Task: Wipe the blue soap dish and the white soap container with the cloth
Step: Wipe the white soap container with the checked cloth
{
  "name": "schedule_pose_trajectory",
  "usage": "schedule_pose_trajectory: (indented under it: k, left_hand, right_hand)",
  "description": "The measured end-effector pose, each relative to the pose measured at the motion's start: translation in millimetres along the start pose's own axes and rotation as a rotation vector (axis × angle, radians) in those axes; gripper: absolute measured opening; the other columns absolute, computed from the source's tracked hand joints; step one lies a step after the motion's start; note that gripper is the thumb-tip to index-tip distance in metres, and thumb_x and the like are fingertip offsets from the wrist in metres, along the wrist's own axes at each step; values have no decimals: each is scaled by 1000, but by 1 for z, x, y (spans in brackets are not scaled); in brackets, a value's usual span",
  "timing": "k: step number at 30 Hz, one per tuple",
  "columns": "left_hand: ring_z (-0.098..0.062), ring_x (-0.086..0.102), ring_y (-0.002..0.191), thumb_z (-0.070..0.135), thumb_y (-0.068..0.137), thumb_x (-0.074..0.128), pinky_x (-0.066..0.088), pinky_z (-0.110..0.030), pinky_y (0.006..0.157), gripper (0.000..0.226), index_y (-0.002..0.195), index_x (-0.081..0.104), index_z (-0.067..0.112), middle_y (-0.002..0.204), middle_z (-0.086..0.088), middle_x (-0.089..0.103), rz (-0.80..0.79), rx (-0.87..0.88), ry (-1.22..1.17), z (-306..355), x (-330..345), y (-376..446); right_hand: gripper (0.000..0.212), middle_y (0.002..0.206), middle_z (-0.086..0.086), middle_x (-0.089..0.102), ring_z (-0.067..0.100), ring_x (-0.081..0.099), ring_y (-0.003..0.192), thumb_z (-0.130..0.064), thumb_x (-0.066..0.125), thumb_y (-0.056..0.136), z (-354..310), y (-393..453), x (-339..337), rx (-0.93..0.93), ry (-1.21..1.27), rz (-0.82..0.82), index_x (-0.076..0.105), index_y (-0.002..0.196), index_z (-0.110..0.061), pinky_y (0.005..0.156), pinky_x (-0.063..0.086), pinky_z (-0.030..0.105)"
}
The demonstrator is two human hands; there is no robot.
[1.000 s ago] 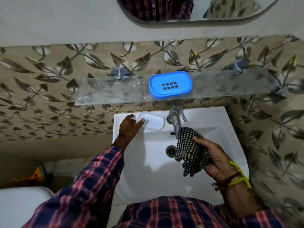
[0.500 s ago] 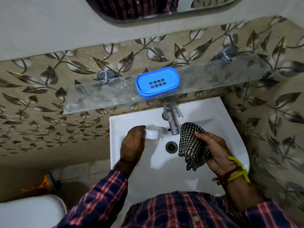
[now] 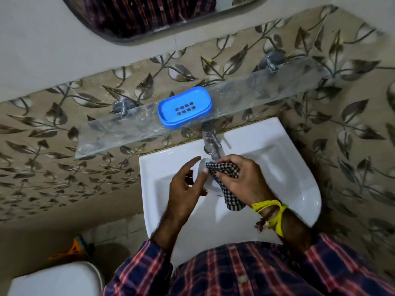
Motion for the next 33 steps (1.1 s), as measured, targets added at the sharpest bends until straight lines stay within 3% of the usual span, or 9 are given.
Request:
schedule_pose_trajectory:
  k: [4, 7, 10, 14, 22, 24, 27, 31, 33]
  left_hand:
    - [-29, 65, 96, 35, 81, 81, 62, -38, 69, 75, 148, 47, 25, 124, -9, 60, -239, 69, 1, 11, 9, -9]
    - [-25, 60, 106, 29, 90, 72, 55, -35, 81, 61, 144, 47, 19, 122, -17, 54, -261, 173, 93, 18, 5, -6]
    - [-14, 57, 124, 35, 98, 56, 48, -30, 100, 51, 143, 41, 15, 136, -8, 55, -283, 159, -46, 27, 11, -8]
    - [-29, 51, 136, 53, 101, 37, 42, -49, 112, 55, 150, 32, 27, 147, -13, 52, -271, 82, -234, 28, 23, -16]
    - [-30, 65, 102, 51, 102, 31, 57, -42, 85, 51, 136, 44, 15, 113, -20, 65, -229, 37, -454, 50, 20, -7]
    - [-32, 63, 105, 41, 107, 22, 57, -40, 88, 49, 137, 41, 7, 115, -24, 63, -240, 75, -414, 59, 25, -5]
    - [-15, 65, 109, 29, 108, 19, 54, -27, 90, 48, 136, 37, -5, 116, -5, 69, -235, 105, -363, 57, 32, -9]
    - [-32, 60, 108, 36, 105, 23, 52, -49, 95, 51, 136, 43, 2, 123, -34, 59, -212, 95, -304, 65, 27, 3]
    - [-27, 59, 104, 38, 104, 25, 53, -42, 92, 50, 134, 46, 4, 119, -27, 60, -216, 98, -278, 70, 27, 9]
  right_hand:
    - [10, 76, -1, 75, 9, 68, 69, -7, 74, 77, -3, 6, -1, 165, 219, -65, 74, 85, -14, 67, 56, 25]
    - [8, 73, 1, 73, 13, 67, 67, -2, 73, 81, -3, 7, -8, 334, 589, -150, 73, 86, -9, 61, 56, 25]
    - [18, 84, 12, 72, 22, 68, 77, -4, 70, 84, -9, 10, -10, 419, 816, -273, 71, 102, -1, 72, 58, 32]
    - [13, 83, 10, 73, 20, 70, 75, -4, 65, 87, -21, 11, -6, 479, 1028, -367, 71, 98, -3, 68, 58, 28]
    - [20, 88, 3, 74, 14, 69, 80, -12, 68, 82, -31, 1, -4, 298, 864, -500, 72, 101, -10, 70, 55, 24]
    - [16, 87, 6, 74, 17, 70, 80, -11, 68, 82, -35, 5, -7, 305, 886, -425, 73, 98, -10, 70, 56, 25]
    - [11, 86, 10, 73, 21, 70, 79, -6, 64, 88, -40, 10, -8, 322, 949, -300, 72, 95, -7, 68, 57, 28]
    - [9, 82, 7, 73, 16, 69, 75, -6, 66, 88, -33, 2, -10, 276, 781, -344, 72, 95, -6, 64, 55, 25]
    - [8, 81, 8, 73, 16, 69, 74, -6, 68, 87, -30, 2, -13, 258, 730, -372, 73, 92, -6, 64, 56, 25]
Point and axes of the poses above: each hand's wrist, its own y-axis towards the middle knuckle, its own x-axis out of the palm, z = x × y, the point moved 1 cm from there along y, towards the middle knuckle
